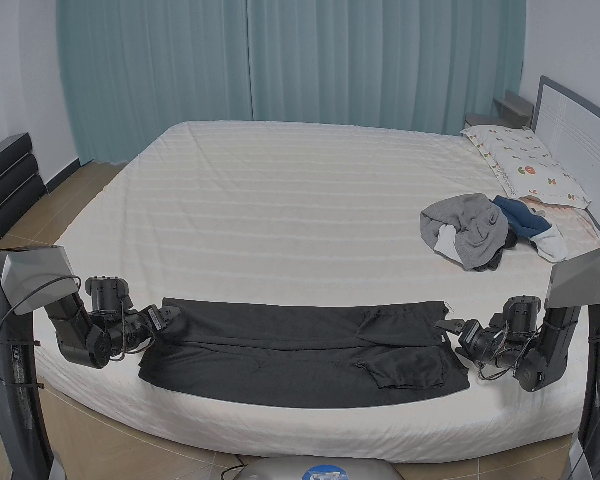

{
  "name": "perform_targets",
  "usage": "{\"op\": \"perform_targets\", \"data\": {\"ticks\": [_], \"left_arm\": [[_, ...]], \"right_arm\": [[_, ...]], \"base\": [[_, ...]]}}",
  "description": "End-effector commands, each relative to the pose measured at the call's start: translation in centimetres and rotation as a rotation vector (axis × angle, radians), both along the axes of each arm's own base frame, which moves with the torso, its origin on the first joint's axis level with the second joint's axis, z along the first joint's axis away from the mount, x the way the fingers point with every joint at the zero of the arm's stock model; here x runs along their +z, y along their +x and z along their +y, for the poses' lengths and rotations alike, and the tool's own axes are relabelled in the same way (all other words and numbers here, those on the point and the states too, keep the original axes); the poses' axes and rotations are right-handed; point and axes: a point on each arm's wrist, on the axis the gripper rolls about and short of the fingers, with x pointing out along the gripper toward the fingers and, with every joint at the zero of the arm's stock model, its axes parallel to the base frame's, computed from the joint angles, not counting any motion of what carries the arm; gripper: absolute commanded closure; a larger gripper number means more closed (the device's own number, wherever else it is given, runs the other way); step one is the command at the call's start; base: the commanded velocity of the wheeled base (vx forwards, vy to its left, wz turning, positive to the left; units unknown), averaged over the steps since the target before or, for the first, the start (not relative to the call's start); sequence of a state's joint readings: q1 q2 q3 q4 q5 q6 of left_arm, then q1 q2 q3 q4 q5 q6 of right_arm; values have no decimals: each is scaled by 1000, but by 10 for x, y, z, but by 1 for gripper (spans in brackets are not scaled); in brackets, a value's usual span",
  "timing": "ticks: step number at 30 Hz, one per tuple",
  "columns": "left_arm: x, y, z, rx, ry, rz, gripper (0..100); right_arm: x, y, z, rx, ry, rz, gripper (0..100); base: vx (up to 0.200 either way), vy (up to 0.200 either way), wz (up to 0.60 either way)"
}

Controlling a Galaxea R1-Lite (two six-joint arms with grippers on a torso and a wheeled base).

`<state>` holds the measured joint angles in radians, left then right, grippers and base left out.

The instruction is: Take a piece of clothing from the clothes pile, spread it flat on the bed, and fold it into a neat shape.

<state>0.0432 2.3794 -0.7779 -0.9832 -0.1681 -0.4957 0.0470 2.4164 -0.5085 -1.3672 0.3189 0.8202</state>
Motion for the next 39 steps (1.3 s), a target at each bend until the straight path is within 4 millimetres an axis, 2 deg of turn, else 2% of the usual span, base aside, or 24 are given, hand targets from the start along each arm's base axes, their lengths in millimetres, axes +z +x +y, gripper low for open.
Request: {"op": "perform_targets", "data": {"ticks": [1,9,15,19,39], "left_arm": [[14,3,-3,5,-21,-41,0],[15,11,-6,2,-28,-63,0],[-11,15,-10,-14,-26,-14,0],[-16,16,-10,-18,-18,-6,0],[-25,-4,-3,-7,-25,65,0]], "right_arm": [[-2,0,0,1,-1,-1,0],[-3,0,0,0,-2,-1,0],[-3,0,1,1,0,-4,0],[-3,0,1,1,0,-4,0],[-2,1,1,-2,2,-6,0]], "base": [[0,0,0],[0,0,0],[0,0,0],[0,0,0],[0,0,0]]}}
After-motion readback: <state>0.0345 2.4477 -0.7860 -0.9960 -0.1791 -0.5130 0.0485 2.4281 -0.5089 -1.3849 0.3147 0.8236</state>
